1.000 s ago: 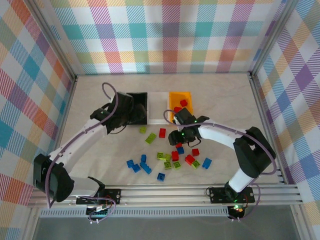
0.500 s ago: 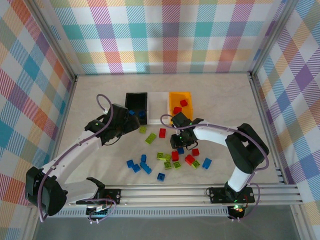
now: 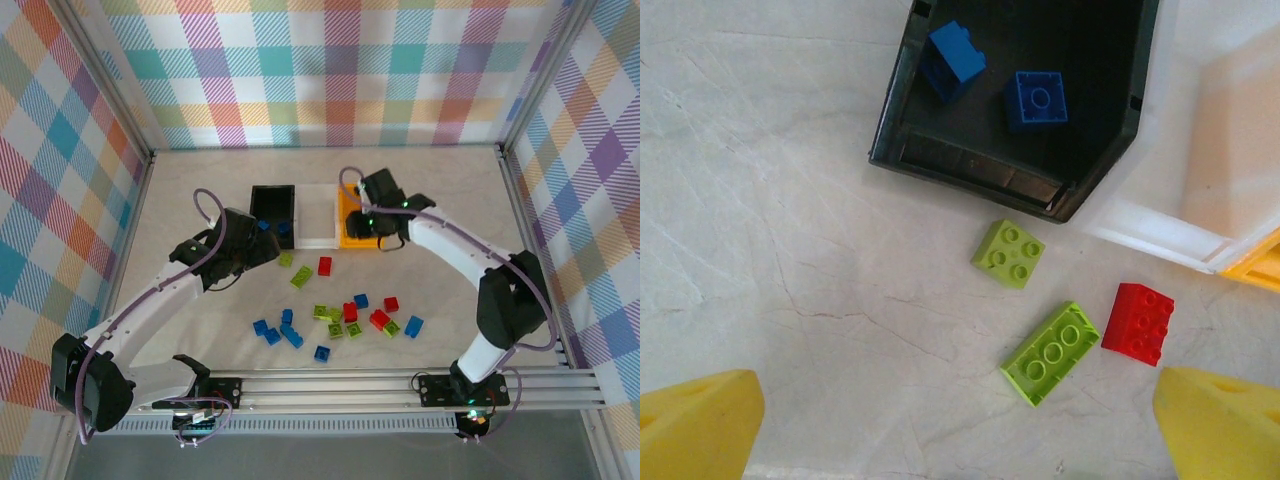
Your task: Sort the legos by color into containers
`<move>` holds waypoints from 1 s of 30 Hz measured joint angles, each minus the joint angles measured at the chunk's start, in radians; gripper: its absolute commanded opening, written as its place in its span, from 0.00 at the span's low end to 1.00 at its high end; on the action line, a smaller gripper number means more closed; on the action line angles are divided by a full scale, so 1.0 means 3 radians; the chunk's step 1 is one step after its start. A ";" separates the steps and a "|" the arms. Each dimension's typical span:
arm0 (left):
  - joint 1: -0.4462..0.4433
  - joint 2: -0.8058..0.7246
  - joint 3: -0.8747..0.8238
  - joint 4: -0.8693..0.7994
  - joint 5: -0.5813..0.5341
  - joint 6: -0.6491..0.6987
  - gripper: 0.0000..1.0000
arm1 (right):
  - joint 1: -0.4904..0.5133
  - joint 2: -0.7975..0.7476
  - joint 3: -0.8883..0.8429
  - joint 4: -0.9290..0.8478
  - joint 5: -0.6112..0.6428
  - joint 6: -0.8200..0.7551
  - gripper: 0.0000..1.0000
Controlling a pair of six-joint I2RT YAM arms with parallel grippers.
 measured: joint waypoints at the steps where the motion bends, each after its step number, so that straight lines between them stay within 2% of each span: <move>1: 0.0000 -0.0006 -0.0013 -0.0005 0.0018 0.0001 1.00 | -0.0065 0.0074 0.0135 0.0000 -0.0004 -0.0009 0.32; 9: 0.0000 -0.0033 -0.0135 -0.0060 0.0134 0.0011 0.99 | -0.0317 0.1003 0.0875 -0.0041 0.0004 -0.0062 0.33; 15: 0.0000 -0.0034 -0.0242 -0.0154 0.0237 0.0025 0.98 | -0.0376 0.1363 0.1050 -0.0168 0.0000 -0.0072 0.52; 18: 0.0000 -0.0034 -0.0258 -0.0193 0.0291 0.0042 0.98 | -0.0378 0.1357 0.1108 -0.0191 -0.0013 -0.0072 0.57; 23: -0.0069 -0.0034 -0.0259 -0.0305 0.0378 0.0089 0.96 | -0.0378 0.1197 0.1064 -0.0155 -0.0079 -0.0072 0.58; 30: -0.0488 0.0008 -0.0506 -0.0355 0.0491 0.0034 0.92 | -0.0354 0.0622 0.0557 0.0051 -0.0217 -0.0048 0.58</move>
